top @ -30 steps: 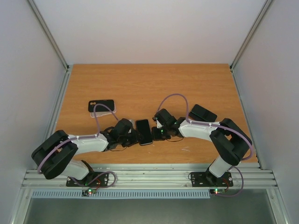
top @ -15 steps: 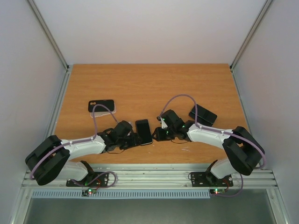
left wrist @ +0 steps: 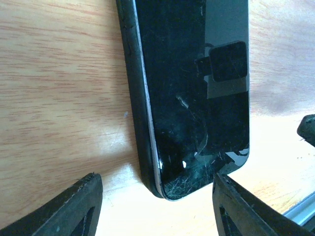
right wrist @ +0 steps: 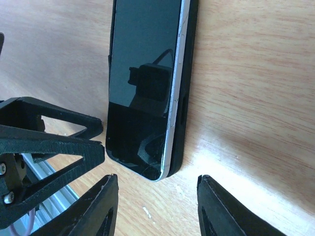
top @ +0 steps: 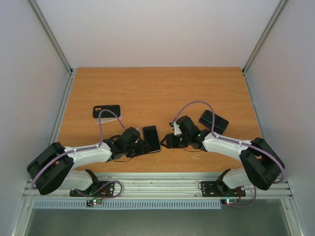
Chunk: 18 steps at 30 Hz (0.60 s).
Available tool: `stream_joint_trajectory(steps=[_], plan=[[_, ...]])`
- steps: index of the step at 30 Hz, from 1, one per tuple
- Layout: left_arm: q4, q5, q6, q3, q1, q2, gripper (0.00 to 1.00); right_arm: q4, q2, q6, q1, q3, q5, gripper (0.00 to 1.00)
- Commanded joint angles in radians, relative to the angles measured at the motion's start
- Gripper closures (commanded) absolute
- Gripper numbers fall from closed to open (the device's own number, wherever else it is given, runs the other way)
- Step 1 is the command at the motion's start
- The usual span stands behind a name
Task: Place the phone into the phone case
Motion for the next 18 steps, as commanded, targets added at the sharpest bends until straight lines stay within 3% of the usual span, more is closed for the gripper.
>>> stream_joint_trajectory(steps=[1,10,18], plan=[[-0.05,-0.042,0.03,0.021,-0.005,0.007,0.37,0.066,-0.001,0.017,-0.009,-0.021,-0.044,0.54],[-0.092,-0.04,0.084,0.04,-0.005,0.007,0.37,0.124,0.027,0.041,-0.011,-0.036,-0.063,0.54],[-0.069,-0.026,0.095,0.038,-0.005,0.047,0.44,0.2,0.11,0.066,-0.011,-0.047,-0.105,0.62]])
